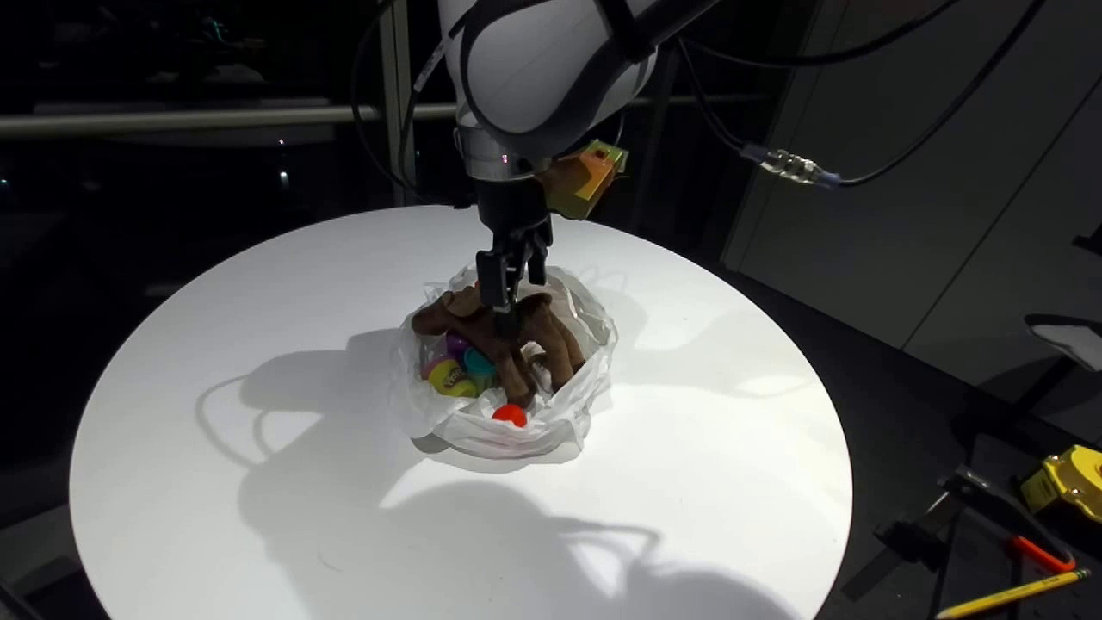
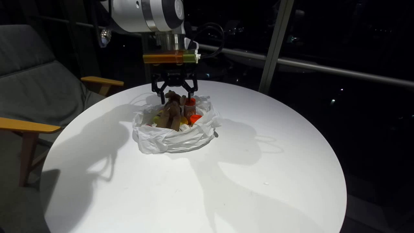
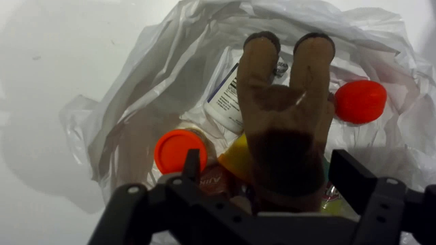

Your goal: Remove the contents from the plastic.

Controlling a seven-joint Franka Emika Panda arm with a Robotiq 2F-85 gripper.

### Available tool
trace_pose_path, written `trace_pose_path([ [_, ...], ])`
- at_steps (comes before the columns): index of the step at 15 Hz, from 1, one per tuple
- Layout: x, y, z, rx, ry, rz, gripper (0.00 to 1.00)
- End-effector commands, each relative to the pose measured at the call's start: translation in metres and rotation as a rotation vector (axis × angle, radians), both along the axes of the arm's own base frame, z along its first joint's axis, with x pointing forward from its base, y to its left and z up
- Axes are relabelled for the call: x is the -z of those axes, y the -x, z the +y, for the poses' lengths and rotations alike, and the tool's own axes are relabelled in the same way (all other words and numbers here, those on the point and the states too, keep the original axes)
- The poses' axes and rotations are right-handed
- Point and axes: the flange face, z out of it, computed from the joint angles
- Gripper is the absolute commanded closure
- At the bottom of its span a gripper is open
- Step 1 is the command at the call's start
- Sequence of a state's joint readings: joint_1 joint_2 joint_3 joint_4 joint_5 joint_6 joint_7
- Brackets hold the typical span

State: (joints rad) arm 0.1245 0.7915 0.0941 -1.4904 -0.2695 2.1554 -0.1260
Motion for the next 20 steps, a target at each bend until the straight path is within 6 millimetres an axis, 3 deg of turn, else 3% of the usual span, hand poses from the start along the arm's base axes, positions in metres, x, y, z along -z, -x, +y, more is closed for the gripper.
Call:
trace_pose_path([
  [1, 0.005, -0.020, 0.001, -0.040, -0.009, 0.009, 0.32],
  [4, 0.003, -0.018, 0.000, -0.104, -0.021, 0.046, 0.58],
  [9, -0.033, -0.004, -0.013, -0.161, -0.051, 0.075, 0.95],
  [13, -0.090, 0.011, -0.047, -0.062, -0.089, 0.030, 0.96],
  [17, -0.144, 0.033, -0.104, 0.107, -0.108, -0.052, 0.96],
  [20, -0.151, 0.055, -0.142, 0.222, -0.110, -0.058, 0.96],
])
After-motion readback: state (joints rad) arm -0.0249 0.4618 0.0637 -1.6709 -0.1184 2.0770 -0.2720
